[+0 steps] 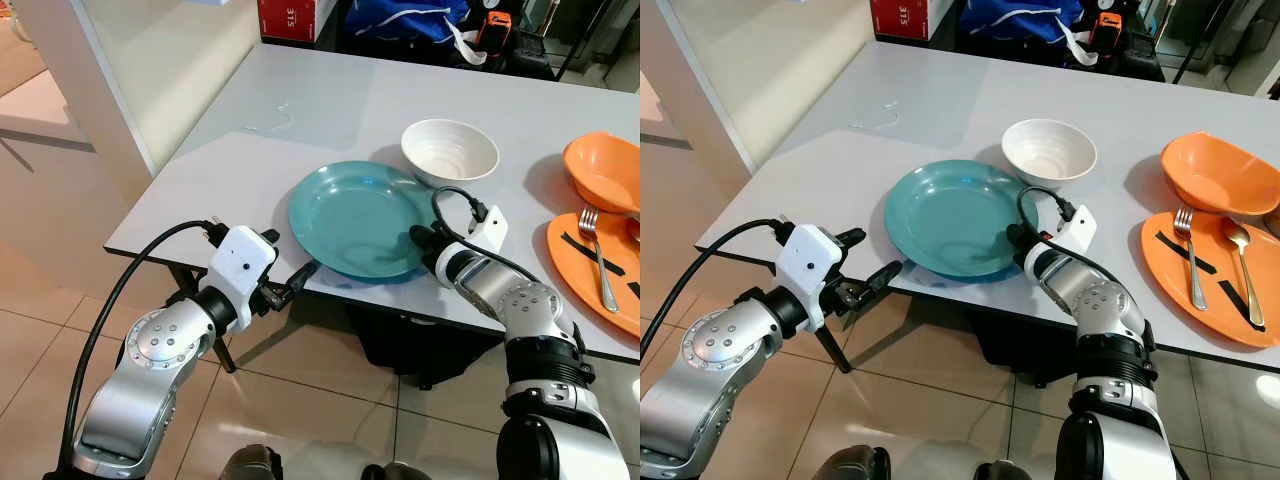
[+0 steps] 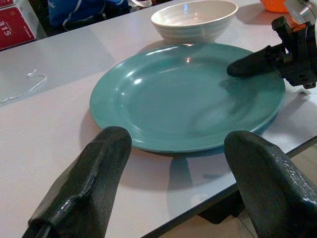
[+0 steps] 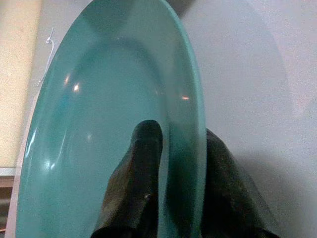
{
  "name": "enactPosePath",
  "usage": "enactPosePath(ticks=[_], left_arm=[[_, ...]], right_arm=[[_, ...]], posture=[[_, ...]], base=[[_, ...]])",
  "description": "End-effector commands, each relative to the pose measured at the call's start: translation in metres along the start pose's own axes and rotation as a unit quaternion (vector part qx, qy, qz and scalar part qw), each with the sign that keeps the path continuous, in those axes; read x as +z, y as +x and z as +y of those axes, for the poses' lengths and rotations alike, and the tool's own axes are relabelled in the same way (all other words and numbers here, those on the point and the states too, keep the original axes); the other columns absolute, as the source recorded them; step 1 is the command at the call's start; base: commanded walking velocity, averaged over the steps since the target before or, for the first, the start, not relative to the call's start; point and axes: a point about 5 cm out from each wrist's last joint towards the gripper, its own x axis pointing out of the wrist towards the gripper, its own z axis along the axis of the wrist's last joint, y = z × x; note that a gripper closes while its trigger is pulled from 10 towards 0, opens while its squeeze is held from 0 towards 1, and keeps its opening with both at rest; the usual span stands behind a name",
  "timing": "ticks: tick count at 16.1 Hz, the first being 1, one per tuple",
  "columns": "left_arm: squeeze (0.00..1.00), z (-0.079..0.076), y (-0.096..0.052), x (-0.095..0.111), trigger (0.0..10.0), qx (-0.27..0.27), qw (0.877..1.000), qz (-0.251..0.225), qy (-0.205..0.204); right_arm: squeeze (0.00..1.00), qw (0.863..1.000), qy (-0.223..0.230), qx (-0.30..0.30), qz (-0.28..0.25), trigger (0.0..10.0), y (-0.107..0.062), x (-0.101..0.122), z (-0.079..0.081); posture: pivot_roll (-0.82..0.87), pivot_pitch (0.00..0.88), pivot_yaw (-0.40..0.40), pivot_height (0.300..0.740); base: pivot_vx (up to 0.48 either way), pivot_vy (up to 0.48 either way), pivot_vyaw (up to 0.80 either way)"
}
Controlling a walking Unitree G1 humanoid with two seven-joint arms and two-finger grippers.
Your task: Setting the table
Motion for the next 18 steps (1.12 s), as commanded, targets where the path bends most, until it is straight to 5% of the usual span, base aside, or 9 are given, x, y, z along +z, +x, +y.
enactPosePath(ticks=[1, 6, 7, 9, 11, 13, 15, 17, 18], left_arm=[[0.0, -0.003, -0.001, 0.003, 10.0, -0.011, 1.0, -0.001, 0.003], [0.0, -0.001, 0.001, 0.004, 10.0, -0.008, 1.0, -0.005, 0.009], [0.0, 0.006, 0.002, 0.004, 10.0, 0.029, 0.999, -0.003, 0.016], [0.0, 0.018, 0.006, 0.008, 10.0, 0.093, 0.995, -0.021, 0.007], [0.0, 0.024, 0.012, 0.014, 10.0, 0.125, 0.991, -0.038, 0.014], [0.0, 0.031, 0.02, 0.016, 10.0, 0.167, 0.985, -0.032, 0.015], [0.0, 0.033, 0.027, 0.02, 10.0, 0.182, 0.982, -0.038, 0.014], [0.0, 0.035, 0.034, 0.032, 10.0, 0.196, 0.978, -0.065, 0.002], [0.57, 0.036, 0.035, 0.035, 10.0, 0.195, 0.978, -0.074, -0.012]], right_arm=[[1.0, 0.999, -0.012, -0.049, 0.007, 10.0, -0.003, -0.003, -0.02], [1.0, 0.991, -0.095, -0.083, -0.043, 10.0, -0.012, 0.018, -0.02], [0.0, 0.985, -0.14, -0.064, -0.082, 10.0, -0.025, 0.031, -0.014], [0.0, 0.979, -0.149, -0.013, -0.14, 10.0, -0.046, 0.042, -0.001], [0.0, 0.957, -0.199, 0.015, -0.209, 10.0, -0.07, 0.048, 0.014], [0.0, 0.901, -0.316, -0.015, -0.298, 10.0, -0.088, 0.051, 0.023], [0.0, 0.865, -0.39, -0.022, -0.313, 10.0, -0.087, 0.04, 0.031], [0.0, 0.875, -0.374, 0.05, -0.302, 10.0, -0.082, 0.017, 0.056], [1.0, 0.874, -0.378, 0.067, -0.3, 10.0, -0.081, 0.013, 0.059]], posture=[[0.17, 0.094, -0.003, 0.74], [0.18, 0.081, -0.006, 0.74], [0.17, 0.077, -0.01, 0.74], [0.16, 0.069, -0.007, 0.74], [0.15, 0.058, 0.002, 0.74], [0.13, 0.046, 0.009, 0.74], [0.14, 0.037, 0.003, 0.74], [0.15, 0.024, -0.01, 0.74], [0.15, 0.022, -0.012, 0.74]], base=[[0.0, 0.0, 0.0], [0.0, 0.0, 0.0], [0.0, 0.0, 0.0], [0.0, 0.0, 0.0], [0.0, 0.0, 0.0], [0.0, 0.48, 0.0], [0.0, 0.48, 0.0], [0.0, 0.48, 0.0], [0.0, 0.48, 0.0]])
